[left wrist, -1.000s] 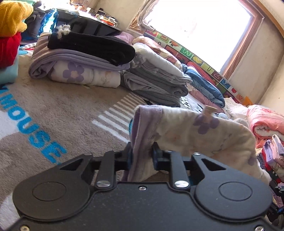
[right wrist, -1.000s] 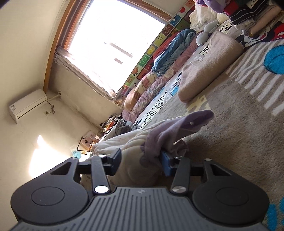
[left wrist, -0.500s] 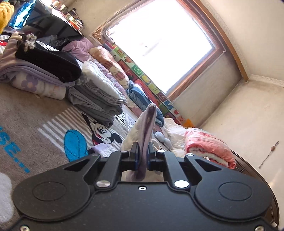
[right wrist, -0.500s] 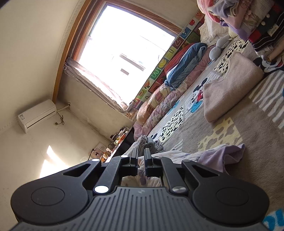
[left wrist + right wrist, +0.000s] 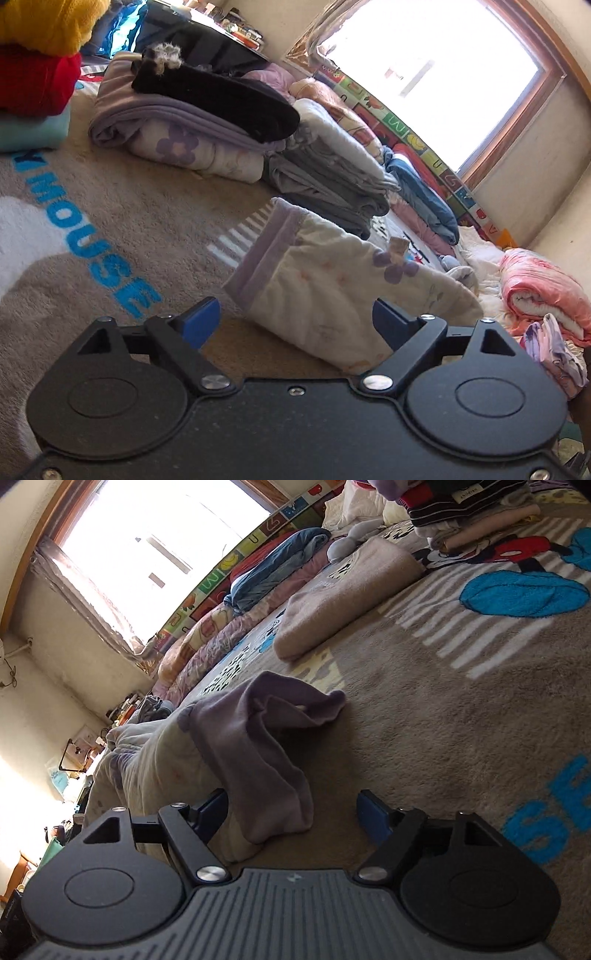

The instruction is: Fold clothes

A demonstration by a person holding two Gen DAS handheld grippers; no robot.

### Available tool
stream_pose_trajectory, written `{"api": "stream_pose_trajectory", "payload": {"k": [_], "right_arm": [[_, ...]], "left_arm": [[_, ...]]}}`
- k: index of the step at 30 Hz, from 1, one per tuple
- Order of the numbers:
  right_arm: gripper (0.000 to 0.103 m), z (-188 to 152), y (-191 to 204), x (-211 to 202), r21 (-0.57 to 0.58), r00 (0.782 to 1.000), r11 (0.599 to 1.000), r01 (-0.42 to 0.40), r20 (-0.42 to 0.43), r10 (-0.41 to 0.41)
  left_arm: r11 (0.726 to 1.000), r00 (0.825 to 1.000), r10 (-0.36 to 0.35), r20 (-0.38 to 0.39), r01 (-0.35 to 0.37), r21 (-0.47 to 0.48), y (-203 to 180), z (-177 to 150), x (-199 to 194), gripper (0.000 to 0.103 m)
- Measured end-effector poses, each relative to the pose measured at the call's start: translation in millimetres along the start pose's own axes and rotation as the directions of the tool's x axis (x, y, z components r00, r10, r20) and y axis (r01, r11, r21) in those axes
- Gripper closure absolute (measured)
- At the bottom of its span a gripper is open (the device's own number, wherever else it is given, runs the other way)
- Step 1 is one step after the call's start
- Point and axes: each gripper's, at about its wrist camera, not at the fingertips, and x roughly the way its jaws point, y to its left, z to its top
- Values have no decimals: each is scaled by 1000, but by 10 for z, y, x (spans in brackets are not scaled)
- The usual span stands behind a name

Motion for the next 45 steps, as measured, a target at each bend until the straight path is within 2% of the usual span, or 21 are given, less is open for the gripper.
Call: {"api": "stream_pose_trajectory", "payload": {"k": [5,7,9,14,16,18,20,21,22,23,24,25,26,28,31,37,40,45], "right_arm": [[25,7,125,186,-42,998,998,-46,-42,44],[32,-5,128,211,-32,997,998,-62,-44,60],[51,-13,106,215,-3,996,996,-85,-40,85],[74,-40,127,193,28,989,990,-140,-35,141],[80,-42,154,179,42,985,985,-168,-33,169],[82,-35,200,136,65,978,976,-206,-25,208],[83,-27,250,70,79,970,967,-241,-14,243],[84,-15,245,36,95,968,964,-250,-6,252],[84,-3,239,3,111,966,960,-259,1,260],[85,8,234,-30,127,963,955,-267,10,268],[85,20,228,-64,142,961,950,-276,18,277],[86,31,223,-97,158,958,945,-285,26,285],[86,43,218,-131,173,956,940,-294,35,292],[87,66,207,-197,204,950,928,-312,52,308],[88,99,189,-294,248,941,908,-338,79,328],[89,125,164,-506,317,922,866,-387,133,364],[89,127,108,-632,357,916,844,-401,161,368],[89,98,-39,-880,393,912,823,-410,194,362]], "left_arm": [[998,999,49,-22,-50,-44,121,-38,291,13],[997,998,61,-5,-61,-52,149,-49,380,13],[996,997,72,7,-72,-51,158,-59,459,13],[997,997,80,4,-80,-16,79,-52,553,12],[998,999,52,-2,-52,-32,77,-18,588,14],[997,999,-29,-36,26,-78,90,45,638,28],[987,993,-106,-53,99,-130,89,96,681,32],[985,992,-112,-55,103,-135,76,107,709,34],[984,992,-109,-68,98,-146,83,110,755,45],[981,990,-108,-88,92,-168,110,106,810,63],[978,989,-106,-102,86,-188,140,97,858,69],[977,989,-104,-105,82,-199,163,90,883,86],[976,989,-103,-102,80,-203,176,88,890,95],[970,989,-123,-85,102,-221,180,102,852,95],[958,982,-187,-27,176,-226,107,205,608,96],[932,954,-293,62,299,-206,-22,354,24,97],[928,946,-317,63,323,-187,-46,296,-243,97],[934,951,-308,2,303,-187,-101,165,-448,97]]}}
